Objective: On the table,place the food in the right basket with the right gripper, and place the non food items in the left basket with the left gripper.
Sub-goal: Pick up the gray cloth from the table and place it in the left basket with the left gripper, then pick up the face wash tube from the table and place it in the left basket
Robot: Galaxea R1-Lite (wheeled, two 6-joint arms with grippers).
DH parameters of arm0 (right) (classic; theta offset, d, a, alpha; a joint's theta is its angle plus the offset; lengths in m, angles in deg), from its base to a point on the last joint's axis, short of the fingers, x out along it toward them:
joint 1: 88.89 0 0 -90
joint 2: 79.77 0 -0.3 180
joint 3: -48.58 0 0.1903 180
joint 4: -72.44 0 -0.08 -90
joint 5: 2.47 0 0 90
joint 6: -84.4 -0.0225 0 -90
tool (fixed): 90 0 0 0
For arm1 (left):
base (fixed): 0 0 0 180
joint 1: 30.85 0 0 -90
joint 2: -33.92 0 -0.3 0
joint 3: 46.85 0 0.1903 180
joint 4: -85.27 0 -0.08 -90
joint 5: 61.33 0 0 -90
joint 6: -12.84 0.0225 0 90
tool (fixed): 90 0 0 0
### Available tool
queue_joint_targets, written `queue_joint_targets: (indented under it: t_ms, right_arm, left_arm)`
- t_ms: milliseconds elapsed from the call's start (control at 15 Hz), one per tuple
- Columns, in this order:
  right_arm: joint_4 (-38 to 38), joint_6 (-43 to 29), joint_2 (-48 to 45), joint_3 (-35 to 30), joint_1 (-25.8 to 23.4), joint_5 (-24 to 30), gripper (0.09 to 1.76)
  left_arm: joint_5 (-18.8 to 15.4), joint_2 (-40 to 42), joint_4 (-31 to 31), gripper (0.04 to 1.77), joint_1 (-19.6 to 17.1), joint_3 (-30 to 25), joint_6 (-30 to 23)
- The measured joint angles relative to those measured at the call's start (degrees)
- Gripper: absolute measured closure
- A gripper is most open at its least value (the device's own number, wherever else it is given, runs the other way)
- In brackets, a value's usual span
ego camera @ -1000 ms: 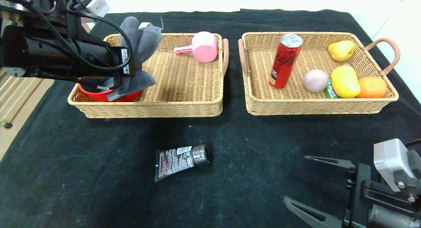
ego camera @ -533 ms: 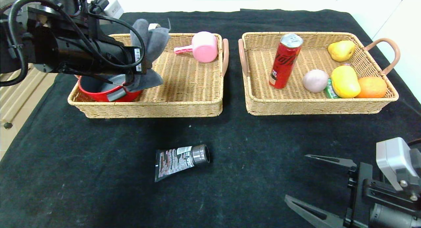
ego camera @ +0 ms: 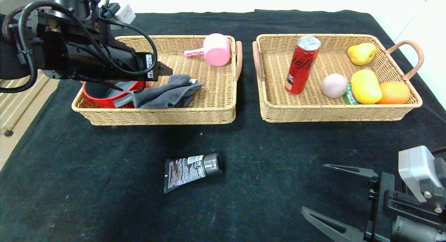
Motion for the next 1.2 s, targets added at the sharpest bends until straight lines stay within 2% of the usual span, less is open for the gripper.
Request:
queue_joint_targets:
  t_ms: [267, 533, 667, 800, 1200]
  right_arm:
    - [0.0, 0.0, -0.2, 0.0, 0.0, 0.0, 0.14]
    - [0.0, 0.0, -0.7, 0.0, 0.1, 0.1, 0.14]
    - [0.0, -0.1, -0.9, 0.1, 0.1, 0.2, 0.14]
    - [0.0, -0.1, -1.0, 0.2, 0.1, 0.2, 0.14]
    - [0.0, -0.1, -1.3, 0.4, -0.2, 0.2, 0.14]
  left_arm:
    - [-0.1, 0.3, 0.1, 0.35, 0.1, -0.9, 0.7]
    - [-0.2, 3.8, 0.6, 0.25, 1.6, -4.2, 8.1]
    - [-0.6, 5.7, 1.4, 0.21, 3.2, -5.0, 13.7]
    - [-1.2, 7.5, 5.1, 0.19, 5.4, -5.9, 17.5]
    - [-3.6, 11.3, 18.4, 0.14, 11.8, -7.5, 23.1]
